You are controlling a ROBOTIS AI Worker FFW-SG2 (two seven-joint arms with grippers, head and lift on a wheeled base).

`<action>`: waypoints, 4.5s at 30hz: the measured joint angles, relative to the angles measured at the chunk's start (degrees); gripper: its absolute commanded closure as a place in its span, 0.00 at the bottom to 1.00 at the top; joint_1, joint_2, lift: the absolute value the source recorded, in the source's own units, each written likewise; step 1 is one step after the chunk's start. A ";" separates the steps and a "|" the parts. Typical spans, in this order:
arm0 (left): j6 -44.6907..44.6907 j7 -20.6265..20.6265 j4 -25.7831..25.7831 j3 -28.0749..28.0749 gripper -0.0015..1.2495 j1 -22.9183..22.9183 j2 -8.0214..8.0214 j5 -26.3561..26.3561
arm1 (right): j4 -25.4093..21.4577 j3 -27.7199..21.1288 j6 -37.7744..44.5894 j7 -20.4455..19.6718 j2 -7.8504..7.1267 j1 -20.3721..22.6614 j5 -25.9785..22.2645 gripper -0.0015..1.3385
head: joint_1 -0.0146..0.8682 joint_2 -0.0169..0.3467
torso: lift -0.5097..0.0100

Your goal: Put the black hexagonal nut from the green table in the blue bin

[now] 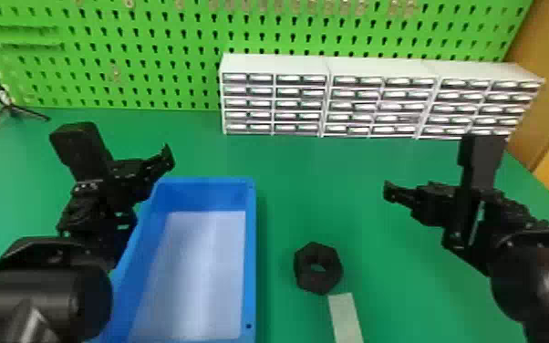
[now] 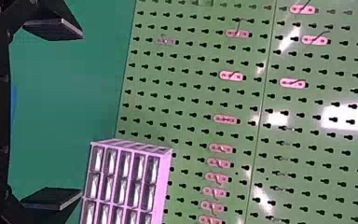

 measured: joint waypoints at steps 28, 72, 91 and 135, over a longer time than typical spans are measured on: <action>0.00 -0.08 -0.05 0.38 0.08 0.35 0.00 0.18 | -9.97 1.29 18.90 -0.83 0.88 1.98 2.89 0.21 | 0.80 0.07 | 0.79; 0.00 -1.05 -0.08 1.05 0.08 0.21 0.00 0.26 | -19.28 7.32 37.58 -0.79 -0.91 0.97 2.43 0.21 | 0.80 0.07 | 0.79; 0.00 -1.22 -0.08 1.06 0.08 0.28 0.00 0.53 | -19.74 7.94 37.58 -0.77 -0.58 0.41 2.86 0.21 | 0.80 0.07 | 0.79; 0.00 -1.30 -0.08 0.61 0.08 -0.11 0.00 0.62 | -18.98 9.38 37.58 -0.75 -0.62 -1.77 5.13 0.21 | 0.80 0.07 | 0.79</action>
